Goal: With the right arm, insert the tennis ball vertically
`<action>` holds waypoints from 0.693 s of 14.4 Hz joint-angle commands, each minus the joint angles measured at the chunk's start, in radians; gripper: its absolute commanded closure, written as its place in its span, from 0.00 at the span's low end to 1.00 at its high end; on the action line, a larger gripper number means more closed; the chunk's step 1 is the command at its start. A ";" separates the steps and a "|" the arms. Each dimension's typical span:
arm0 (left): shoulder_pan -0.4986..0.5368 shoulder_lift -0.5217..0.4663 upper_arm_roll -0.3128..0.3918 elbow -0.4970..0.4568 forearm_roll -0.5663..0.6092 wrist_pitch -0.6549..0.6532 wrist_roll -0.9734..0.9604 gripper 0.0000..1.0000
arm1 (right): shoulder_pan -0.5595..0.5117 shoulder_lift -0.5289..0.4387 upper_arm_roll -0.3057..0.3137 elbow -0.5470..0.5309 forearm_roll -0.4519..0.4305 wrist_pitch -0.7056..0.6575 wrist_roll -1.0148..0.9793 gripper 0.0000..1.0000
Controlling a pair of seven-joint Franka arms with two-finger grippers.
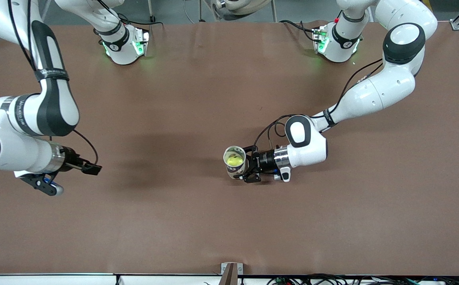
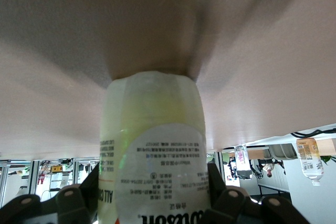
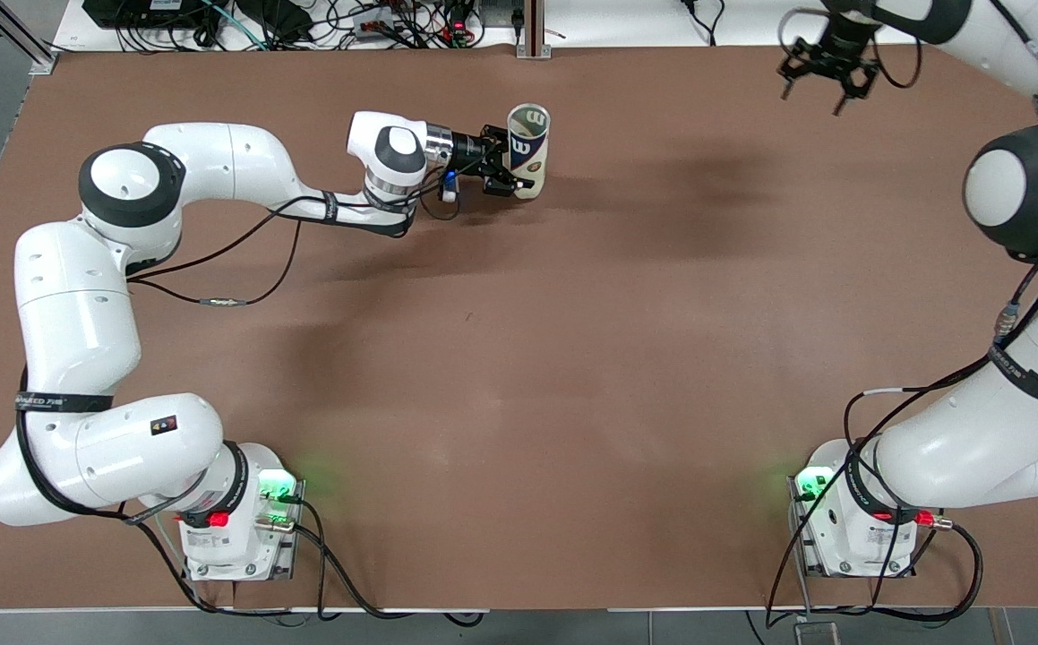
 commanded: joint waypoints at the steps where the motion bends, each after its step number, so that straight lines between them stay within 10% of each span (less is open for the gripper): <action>1: 0.002 0.015 -0.001 0.013 -0.021 -0.012 0.038 0.07 | -0.099 -0.083 0.021 -0.088 -0.028 0.020 -0.213 0.00; 10: 0.027 -0.018 -0.007 0.005 -0.037 -0.044 0.034 0.00 | -0.216 -0.143 0.022 0.175 -0.145 -0.320 -0.496 0.00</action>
